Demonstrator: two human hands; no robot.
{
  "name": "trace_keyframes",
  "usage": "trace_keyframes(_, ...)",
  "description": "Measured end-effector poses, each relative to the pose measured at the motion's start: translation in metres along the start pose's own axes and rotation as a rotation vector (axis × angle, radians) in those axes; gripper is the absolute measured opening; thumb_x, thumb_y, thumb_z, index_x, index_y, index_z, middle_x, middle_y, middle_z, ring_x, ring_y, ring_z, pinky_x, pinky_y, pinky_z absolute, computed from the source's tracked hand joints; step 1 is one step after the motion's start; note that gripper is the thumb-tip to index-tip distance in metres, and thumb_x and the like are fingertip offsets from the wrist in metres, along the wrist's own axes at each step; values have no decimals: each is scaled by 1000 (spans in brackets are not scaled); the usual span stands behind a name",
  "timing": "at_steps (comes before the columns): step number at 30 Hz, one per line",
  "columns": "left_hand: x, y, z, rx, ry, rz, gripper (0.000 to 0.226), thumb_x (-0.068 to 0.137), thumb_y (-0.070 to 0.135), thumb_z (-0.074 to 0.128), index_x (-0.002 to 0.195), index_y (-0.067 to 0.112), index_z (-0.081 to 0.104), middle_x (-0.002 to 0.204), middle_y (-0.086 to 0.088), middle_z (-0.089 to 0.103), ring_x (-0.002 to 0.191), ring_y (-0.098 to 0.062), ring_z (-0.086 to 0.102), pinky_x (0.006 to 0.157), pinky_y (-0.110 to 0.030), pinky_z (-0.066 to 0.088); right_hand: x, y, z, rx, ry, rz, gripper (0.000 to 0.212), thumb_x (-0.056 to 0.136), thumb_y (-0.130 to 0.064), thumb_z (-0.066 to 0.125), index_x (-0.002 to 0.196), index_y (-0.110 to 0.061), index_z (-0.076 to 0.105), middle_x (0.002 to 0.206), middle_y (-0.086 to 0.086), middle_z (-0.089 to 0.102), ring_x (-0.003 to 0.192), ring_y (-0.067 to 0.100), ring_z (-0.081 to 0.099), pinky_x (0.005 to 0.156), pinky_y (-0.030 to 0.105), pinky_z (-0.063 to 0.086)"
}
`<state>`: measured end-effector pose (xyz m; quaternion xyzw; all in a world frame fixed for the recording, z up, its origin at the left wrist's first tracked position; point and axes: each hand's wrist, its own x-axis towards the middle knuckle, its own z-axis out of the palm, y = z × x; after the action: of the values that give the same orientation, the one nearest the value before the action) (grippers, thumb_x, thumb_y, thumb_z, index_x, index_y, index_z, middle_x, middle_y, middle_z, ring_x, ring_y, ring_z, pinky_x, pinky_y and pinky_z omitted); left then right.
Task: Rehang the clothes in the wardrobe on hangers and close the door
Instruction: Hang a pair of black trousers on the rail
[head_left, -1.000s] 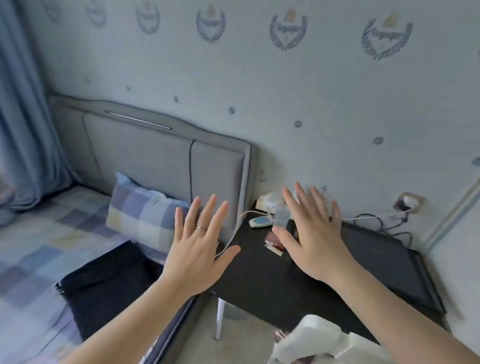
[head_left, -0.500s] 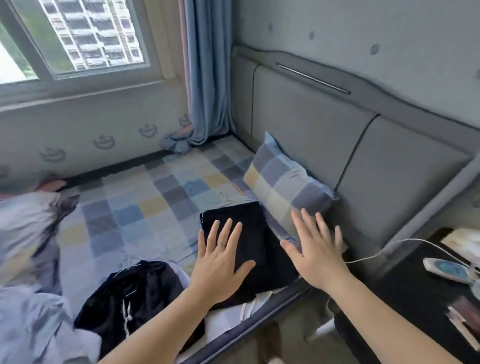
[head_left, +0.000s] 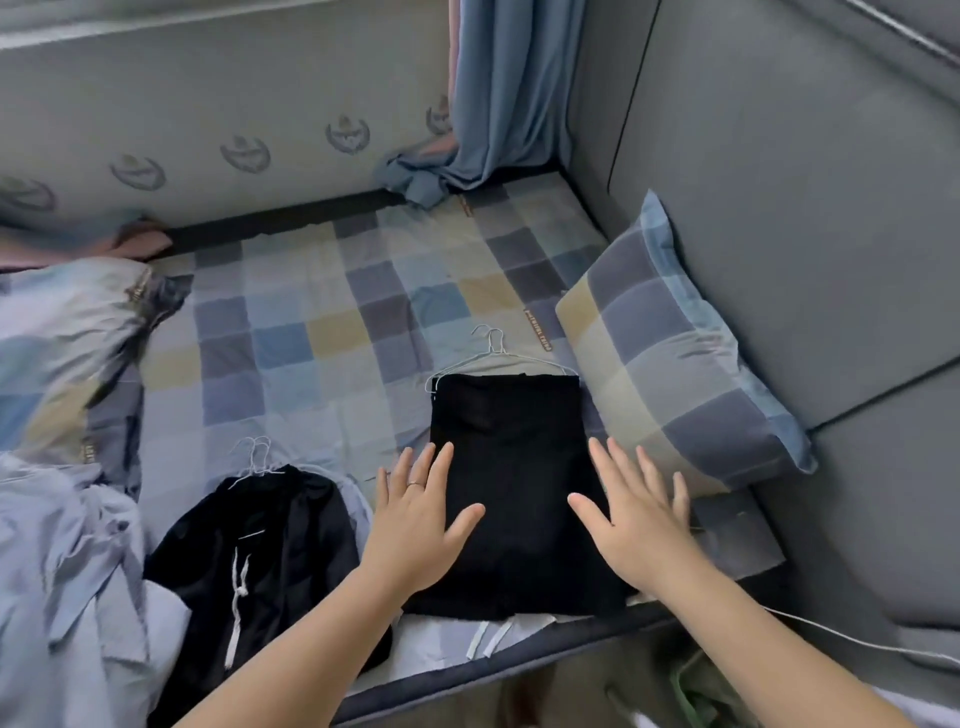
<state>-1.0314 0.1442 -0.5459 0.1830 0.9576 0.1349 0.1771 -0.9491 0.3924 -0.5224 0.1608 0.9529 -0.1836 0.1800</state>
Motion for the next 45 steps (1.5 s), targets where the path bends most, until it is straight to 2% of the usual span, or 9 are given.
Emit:
trace_keyframes(11,148,-94,142,-311,-168,-224,79,97,57,45,160,24,10,165,7,18,151,-16,13,123,-36,17,204,52,116,149,-166,238,67,97,-64,26,155,-42,3,164,-18,3,151,14,4,119,52,7)
trace_keyframes(18,281,-167,248,-373,-176,-252,81,95,56,50,159,27,11,164,6,21,150,-19,20,120,-38,23,374,93,203,301,-66,277,70,99,-52,39,158,-25,13,164,-4,17,150,23,16,120,51,19)
trace_keyframes(21,339,-185,275,-316,-144,-214,82,95,51,55,159,21,14,163,-2,26,148,-25,25,120,-39,23,432,110,228,215,-22,261,71,100,-50,40,158,-21,11,165,1,14,150,27,15,119,53,19)
trace_keyframes(26,411,-196,291,-539,17,-316,78,94,47,59,157,25,18,158,1,34,144,-21,35,111,-30,28,494,127,256,134,-14,354,76,99,-53,39,158,-21,3,166,6,4,150,32,10,119,53,16)
trace_keyframes(29,439,-194,290,-610,48,-391,81,95,50,57,158,28,12,156,5,37,138,-17,41,103,-27,30,515,130,260,250,24,457,79,98,-50,43,158,-19,3,165,10,6,148,36,15,119,51,17)
trace_keyframes(32,464,-189,286,-698,64,-467,83,95,52,56,159,23,11,159,1,34,142,-21,38,113,-33,30,531,136,253,441,88,506,79,95,-46,50,156,-16,11,161,9,24,144,34,29,114,43,25)
trace_keyframes(37,490,-177,270,-835,134,-590,85,91,55,59,158,23,17,158,-3,34,141,-28,37,103,-32,29,543,138,233,815,161,555,57,82,-44,58,129,-14,55,121,11,63,109,34,60,94,42,48)
trace_keyframes(42,490,-175,252,-1022,176,-680,88,89,56,62,158,23,18,158,0,32,142,-27,36,111,-41,32,534,133,211,1127,120,567,48,75,-52,54,104,-18,73,100,7,72,97,29,67,94,45,53)
trace_keyframes(45,481,-172,237,-1043,210,-649,84,90,56,62,157,22,22,159,1,32,143,-24,36,115,-42,31,515,132,196,1296,160,520,45,93,-44,45,68,-20,74,61,-10,70,59,8,68,55,19,51)
